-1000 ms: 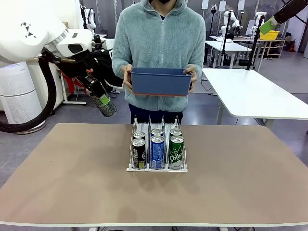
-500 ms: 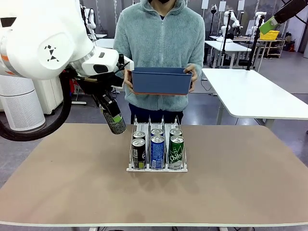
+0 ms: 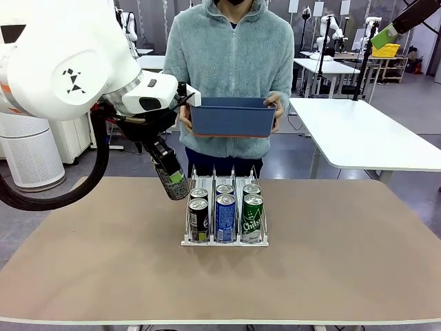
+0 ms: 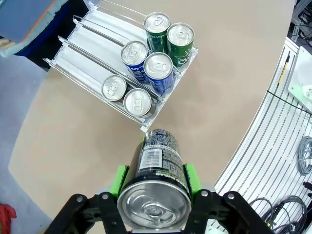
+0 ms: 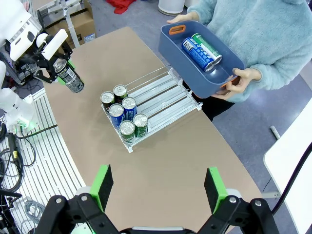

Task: Fill the beverage cans into the dispenser.
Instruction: Place the picked Pepsi coke in the line of the Automatic Can Dispenser with the same cans.

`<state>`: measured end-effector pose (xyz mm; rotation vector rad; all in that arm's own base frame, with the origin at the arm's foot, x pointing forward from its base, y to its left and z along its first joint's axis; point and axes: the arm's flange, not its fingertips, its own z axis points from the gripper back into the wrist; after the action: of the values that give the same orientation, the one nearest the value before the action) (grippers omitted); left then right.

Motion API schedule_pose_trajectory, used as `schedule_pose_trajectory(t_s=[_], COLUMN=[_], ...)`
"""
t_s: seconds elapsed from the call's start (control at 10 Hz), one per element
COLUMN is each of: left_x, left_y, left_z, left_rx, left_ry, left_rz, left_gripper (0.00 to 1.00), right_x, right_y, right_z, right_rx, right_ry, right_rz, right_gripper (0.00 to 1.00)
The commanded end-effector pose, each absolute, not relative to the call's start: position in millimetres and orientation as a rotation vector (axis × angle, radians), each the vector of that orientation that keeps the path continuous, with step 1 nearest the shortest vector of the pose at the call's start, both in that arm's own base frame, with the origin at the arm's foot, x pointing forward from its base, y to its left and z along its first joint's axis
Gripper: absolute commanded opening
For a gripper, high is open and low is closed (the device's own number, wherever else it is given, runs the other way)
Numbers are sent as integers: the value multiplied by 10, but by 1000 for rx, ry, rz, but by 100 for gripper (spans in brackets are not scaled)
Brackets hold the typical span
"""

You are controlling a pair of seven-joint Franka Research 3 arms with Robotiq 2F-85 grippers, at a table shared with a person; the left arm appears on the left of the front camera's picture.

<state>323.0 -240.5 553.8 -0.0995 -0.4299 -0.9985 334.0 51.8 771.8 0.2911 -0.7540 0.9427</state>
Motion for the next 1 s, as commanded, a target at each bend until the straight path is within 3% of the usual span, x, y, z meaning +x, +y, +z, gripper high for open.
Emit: schedule_pose_trajectory(t_s=[0.0,0.6,0.9], left_x=[3250,3116,3077], left_y=[-2389,-2557,-2690], left_z=[5536,5423,5124], left_rx=[-74,-52,-66], left_ry=[-433,-448,-469], left_rz=[-995,-938,-949], left_gripper=[58,58,58], right_x=[3349,3349,3349], right_y=[518,518,518], right_z=[7711,7711,7711], right_rx=[287,287,287], right_ry=[-761,-761,-761], right_rz=[938,938,938], right_gripper=[100,100,100])
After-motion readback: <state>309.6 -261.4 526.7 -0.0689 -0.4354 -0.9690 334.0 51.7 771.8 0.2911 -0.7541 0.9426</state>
